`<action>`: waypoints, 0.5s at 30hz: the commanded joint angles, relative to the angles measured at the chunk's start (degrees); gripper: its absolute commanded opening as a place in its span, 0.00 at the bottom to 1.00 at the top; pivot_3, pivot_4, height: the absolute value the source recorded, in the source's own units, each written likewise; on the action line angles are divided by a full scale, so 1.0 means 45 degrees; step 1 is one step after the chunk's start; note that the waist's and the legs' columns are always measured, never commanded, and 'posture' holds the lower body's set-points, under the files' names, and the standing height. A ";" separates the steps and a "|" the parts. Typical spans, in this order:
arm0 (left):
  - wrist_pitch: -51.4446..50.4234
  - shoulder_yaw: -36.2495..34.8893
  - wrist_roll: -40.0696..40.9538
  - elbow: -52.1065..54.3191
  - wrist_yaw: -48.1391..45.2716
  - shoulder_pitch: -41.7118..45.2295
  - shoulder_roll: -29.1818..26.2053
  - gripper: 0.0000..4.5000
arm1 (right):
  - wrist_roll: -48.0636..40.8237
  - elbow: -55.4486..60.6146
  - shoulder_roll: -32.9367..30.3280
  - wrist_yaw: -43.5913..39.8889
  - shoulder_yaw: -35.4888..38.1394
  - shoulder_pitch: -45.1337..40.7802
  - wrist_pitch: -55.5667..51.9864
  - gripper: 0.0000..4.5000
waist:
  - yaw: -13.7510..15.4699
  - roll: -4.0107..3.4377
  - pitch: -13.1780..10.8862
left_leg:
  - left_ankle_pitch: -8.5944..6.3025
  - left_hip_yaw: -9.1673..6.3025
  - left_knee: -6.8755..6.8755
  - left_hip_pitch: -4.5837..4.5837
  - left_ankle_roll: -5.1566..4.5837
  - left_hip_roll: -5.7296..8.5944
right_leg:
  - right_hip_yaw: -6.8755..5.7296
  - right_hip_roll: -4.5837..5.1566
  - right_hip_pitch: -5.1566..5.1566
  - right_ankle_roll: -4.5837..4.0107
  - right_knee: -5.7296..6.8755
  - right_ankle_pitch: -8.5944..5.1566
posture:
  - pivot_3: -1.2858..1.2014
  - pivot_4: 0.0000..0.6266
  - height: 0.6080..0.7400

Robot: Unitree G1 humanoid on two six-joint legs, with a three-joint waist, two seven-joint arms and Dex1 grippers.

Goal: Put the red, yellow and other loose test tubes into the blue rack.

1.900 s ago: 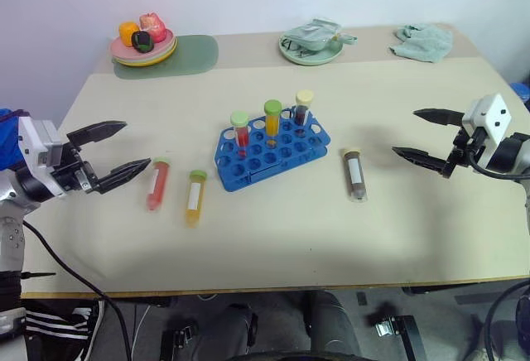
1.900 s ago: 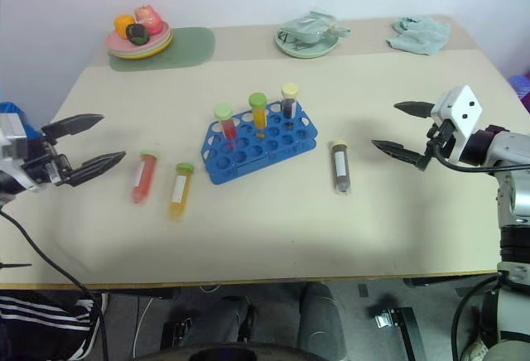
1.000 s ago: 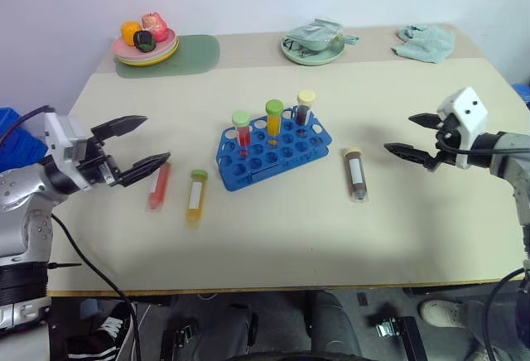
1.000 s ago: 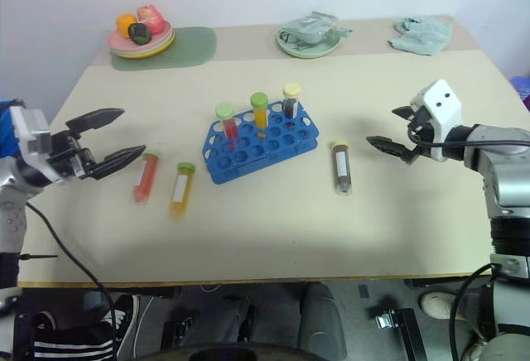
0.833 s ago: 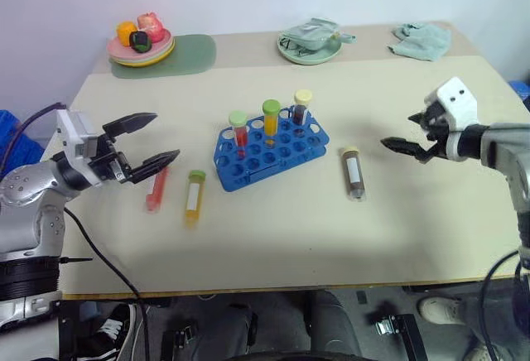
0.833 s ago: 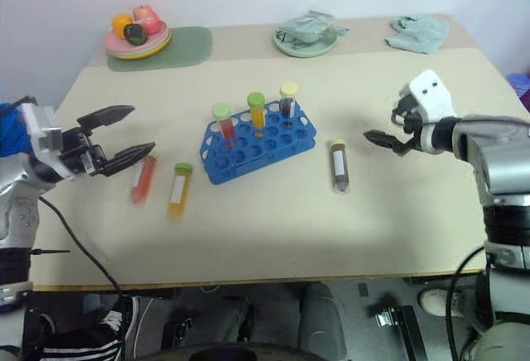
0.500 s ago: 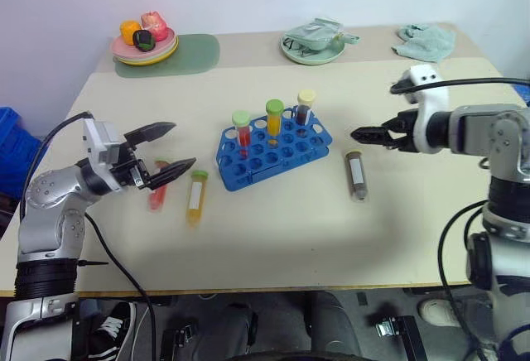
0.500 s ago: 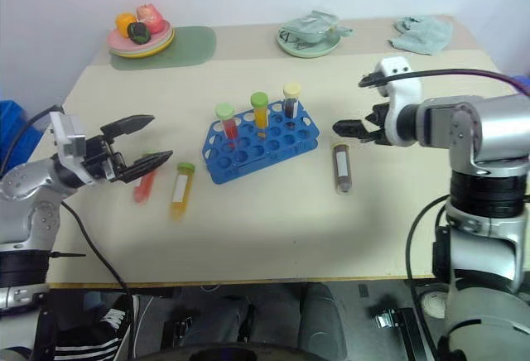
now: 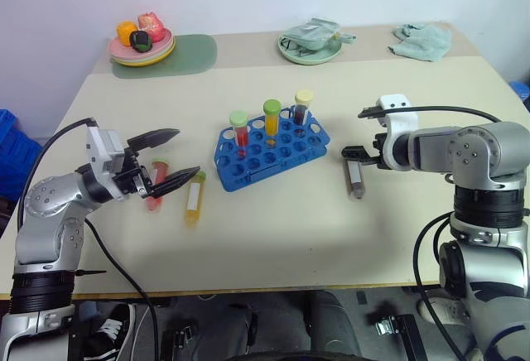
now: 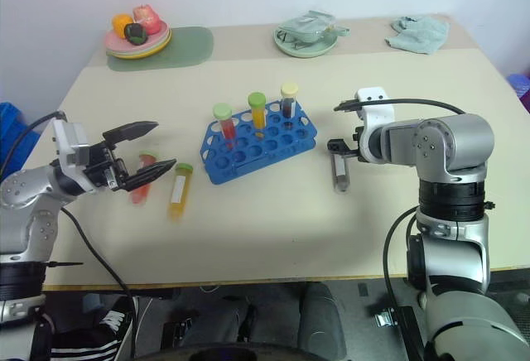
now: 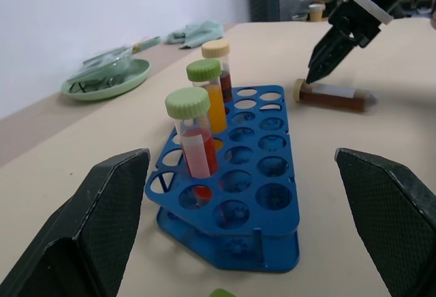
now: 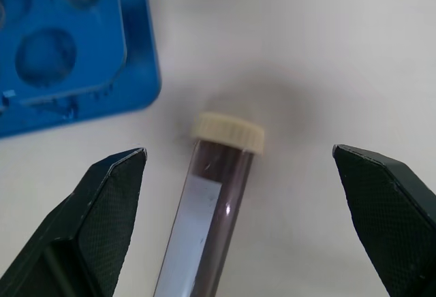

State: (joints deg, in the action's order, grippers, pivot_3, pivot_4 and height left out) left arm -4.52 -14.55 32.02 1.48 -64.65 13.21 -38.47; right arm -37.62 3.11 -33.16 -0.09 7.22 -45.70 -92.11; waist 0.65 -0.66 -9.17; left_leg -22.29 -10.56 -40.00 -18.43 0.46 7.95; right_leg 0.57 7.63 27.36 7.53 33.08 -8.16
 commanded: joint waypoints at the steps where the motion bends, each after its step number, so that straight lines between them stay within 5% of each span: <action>1: -0.0031 -0.0501 0.0246 0.0553 0.0158 -0.0136 -0.0229 0.99 | -0.1468 -0.0093 -0.0066 0.1287 0.0114 0.0013 -0.0086 1.00 | 0.0000 0.0000 0.0000 | 0.0000 -0.0001 0.0000 0.0000 0.0000 0.0000 | 0.0000 0.0000 0.0000 0.0000 0.0000 0.0000 | 0.52 0.24 1.00; 15: -0.0129 -0.0475 0.0332 0.0796 0.0390 -0.0219 -0.0222 0.99 | -0.5030 -0.0693 0.0169 0.5027 0.0037 0.0580 -0.0086 1.00 | 0.0006 0.0000 0.0000 | 0.0000 -0.0001 0.0000 0.0001 -0.0001 -0.0001 | 0.0000 0.0000 -0.0005 0.0000 -0.0007 0.0001 | 0.52 0.24 1.00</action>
State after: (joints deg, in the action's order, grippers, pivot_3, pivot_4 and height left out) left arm -5.06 -14.95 32.71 3.45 -63.25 12.01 -38.49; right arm -58.34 -0.78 -32.48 21.02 6.56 -42.62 -92.12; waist 0.68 -0.66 -9.17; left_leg -22.29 -10.57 -40.00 -18.43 0.46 7.95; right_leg 0.56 7.63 27.34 7.53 33.05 -8.15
